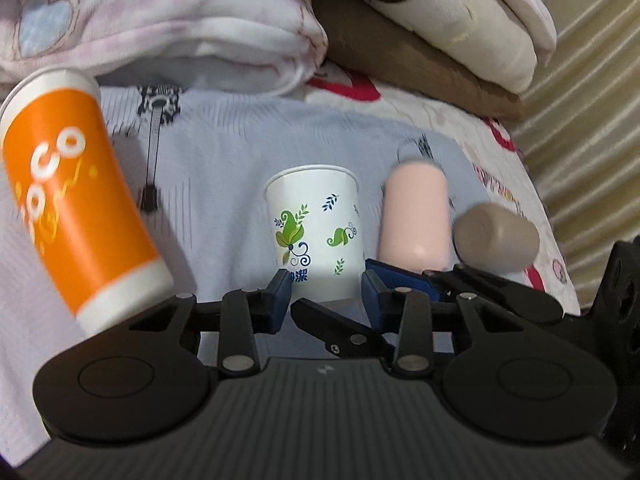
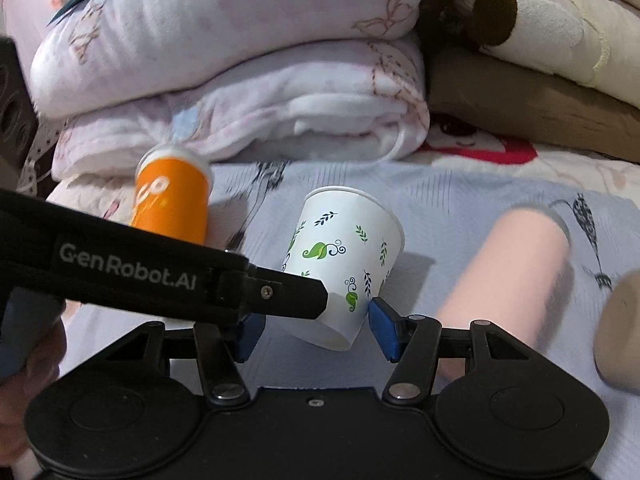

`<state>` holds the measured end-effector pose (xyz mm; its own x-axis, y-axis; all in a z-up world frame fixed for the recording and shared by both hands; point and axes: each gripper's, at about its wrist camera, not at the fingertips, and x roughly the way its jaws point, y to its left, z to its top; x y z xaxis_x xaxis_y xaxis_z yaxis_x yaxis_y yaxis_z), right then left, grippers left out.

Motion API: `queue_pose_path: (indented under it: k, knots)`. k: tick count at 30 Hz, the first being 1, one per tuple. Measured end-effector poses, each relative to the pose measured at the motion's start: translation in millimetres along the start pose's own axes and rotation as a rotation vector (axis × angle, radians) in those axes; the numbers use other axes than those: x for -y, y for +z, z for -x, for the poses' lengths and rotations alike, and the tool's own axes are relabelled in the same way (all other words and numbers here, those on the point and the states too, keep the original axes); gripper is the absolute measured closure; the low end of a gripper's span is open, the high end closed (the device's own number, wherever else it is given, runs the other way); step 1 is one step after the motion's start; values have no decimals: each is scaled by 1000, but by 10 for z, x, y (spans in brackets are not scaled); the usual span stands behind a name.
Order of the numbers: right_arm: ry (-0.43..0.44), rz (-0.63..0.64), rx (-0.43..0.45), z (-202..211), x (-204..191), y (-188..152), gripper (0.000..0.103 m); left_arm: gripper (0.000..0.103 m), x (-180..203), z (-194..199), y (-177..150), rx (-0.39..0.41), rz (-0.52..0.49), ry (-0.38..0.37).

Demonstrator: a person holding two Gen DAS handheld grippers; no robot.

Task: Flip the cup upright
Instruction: 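Grasp the lying white cup's rim with the right tool and lift it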

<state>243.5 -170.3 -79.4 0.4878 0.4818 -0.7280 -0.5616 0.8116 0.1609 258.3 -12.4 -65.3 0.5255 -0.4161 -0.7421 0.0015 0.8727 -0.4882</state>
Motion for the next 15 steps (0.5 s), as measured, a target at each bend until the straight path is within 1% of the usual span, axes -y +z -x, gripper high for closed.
queue_pose_path:
  k: [4,7,9,12,13,15]
  knots:
    - [22,-33,-37,116,-32,-86,41,66,53,122,-153,-22,7,3]
    - [26,-24,-59,252,-106,-185,41,66,32,220,-265,-59,40,-22]
    - [36,-29,-76,338,-135,-259,41,66,29,254,-334,-81,52,-14]
    - [94,-73,-112,452,-162,-359,44,66,44,268,-433,-88,61,0]
    - [96,-68,-118,484,-190,-379,44,66,63,273,-457,-89,53,0]
    - [72,-33,-128,515,-252,-415,44,66,86,277,-492,-102,55,-18]
